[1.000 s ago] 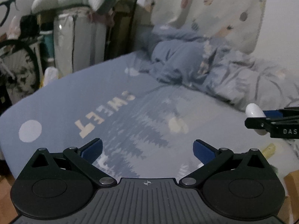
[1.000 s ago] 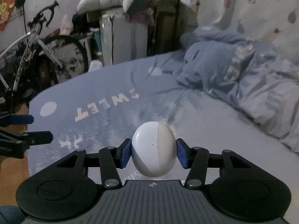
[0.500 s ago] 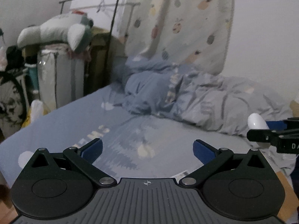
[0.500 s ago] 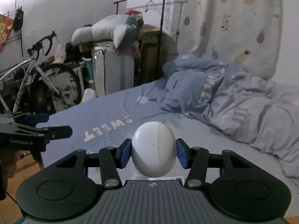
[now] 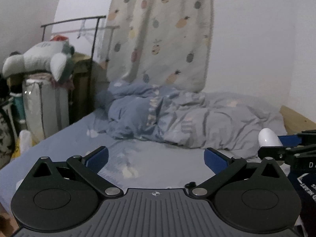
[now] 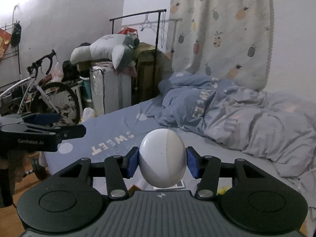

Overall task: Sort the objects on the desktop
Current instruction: 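Carry the earbud case in the right tool over the cardboard box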

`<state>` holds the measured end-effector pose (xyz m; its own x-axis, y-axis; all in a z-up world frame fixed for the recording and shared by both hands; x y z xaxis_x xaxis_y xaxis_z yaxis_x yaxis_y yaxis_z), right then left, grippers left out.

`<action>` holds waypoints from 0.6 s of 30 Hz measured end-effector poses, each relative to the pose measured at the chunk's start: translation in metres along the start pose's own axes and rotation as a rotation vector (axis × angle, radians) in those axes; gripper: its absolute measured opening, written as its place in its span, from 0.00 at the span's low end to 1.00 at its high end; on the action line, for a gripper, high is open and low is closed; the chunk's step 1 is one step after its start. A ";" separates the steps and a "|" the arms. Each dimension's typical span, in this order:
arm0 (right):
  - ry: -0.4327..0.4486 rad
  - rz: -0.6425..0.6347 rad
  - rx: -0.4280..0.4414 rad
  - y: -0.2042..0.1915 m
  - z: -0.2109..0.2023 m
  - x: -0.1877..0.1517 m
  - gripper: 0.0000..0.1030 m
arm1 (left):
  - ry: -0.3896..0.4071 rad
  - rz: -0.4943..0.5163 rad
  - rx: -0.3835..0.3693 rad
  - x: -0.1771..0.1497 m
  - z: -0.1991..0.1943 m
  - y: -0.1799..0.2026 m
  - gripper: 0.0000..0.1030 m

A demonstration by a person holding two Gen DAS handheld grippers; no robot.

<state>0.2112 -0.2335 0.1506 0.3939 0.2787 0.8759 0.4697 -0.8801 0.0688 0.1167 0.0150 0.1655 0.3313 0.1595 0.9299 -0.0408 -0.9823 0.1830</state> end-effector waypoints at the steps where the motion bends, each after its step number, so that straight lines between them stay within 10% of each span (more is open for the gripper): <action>1: 0.001 0.003 -0.004 0.000 -0.004 -0.002 0.50 | 0.003 0.008 -0.007 -0.001 -0.004 0.005 1.00; 18: -0.080 0.037 -0.046 -0.016 -0.024 -0.076 0.50 | -0.094 0.051 -0.103 -0.079 -0.023 0.035 1.00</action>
<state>0.1549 -0.2500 0.0943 0.4733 0.2738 0.8373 0.4178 -0.9065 0.0603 0.0673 -0.0299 0.1063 0.4131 0.0949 0.9057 -0.1551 -0.9727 0.1726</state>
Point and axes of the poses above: each gripper's, at about its wrist camera, not at the fingertips, and z roughly the way its jaws point, y to its right, x to its top, the point moved 1 cm from there along z, roughly the way its jaws point, and after that the axes turned 10 degrees about -x, right-handed, at the moved point
